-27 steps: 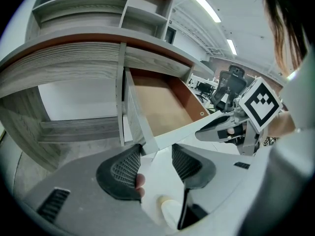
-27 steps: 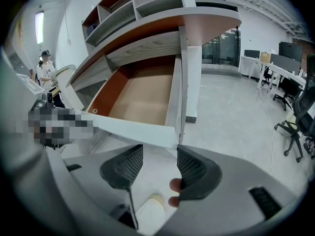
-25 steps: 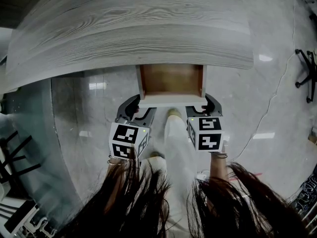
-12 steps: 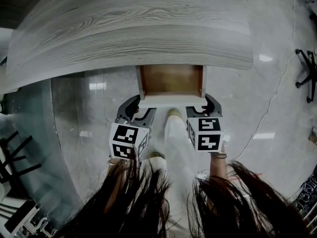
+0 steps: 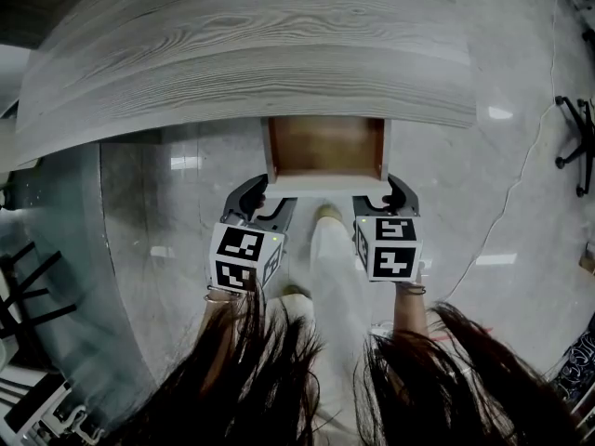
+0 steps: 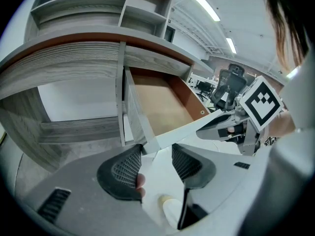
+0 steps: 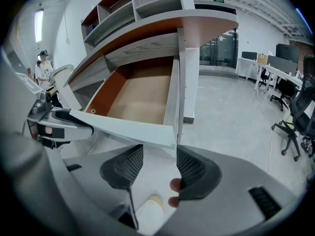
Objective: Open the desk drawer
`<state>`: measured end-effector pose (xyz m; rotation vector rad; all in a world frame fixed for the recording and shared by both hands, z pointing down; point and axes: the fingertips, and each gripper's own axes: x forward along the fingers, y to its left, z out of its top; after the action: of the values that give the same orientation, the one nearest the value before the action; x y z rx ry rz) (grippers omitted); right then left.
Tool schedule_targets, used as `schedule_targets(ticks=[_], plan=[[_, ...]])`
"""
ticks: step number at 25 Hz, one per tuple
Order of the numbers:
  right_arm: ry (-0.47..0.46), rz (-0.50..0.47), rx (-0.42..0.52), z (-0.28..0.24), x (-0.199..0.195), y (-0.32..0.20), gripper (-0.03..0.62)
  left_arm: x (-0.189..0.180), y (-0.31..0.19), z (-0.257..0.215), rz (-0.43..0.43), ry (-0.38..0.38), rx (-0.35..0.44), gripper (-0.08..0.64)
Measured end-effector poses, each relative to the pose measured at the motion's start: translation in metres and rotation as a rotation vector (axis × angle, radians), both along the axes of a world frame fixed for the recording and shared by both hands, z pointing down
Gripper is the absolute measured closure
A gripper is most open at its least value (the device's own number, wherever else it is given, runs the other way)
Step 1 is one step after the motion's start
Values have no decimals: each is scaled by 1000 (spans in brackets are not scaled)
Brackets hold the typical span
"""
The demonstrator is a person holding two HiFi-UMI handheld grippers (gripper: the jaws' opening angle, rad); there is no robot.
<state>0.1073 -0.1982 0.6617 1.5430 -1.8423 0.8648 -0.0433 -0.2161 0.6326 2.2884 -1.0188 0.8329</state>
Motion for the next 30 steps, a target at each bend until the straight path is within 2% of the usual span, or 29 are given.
schedule_targets(ticks=[9,19,24,30], plan=[[-19,36,-31,-5,-3,15,376,-7,2,-2,-23,14,10,373],[-16,58,-10,-26,-6,37,379,-9,26,-15,0,14,1,373],[-11,68,9,-51,-14,50,387,-8,46,-32,10,19,1,373],[-14,89,57,-92,-29,65,414,-17,65,-73,-32,48,24,374]])
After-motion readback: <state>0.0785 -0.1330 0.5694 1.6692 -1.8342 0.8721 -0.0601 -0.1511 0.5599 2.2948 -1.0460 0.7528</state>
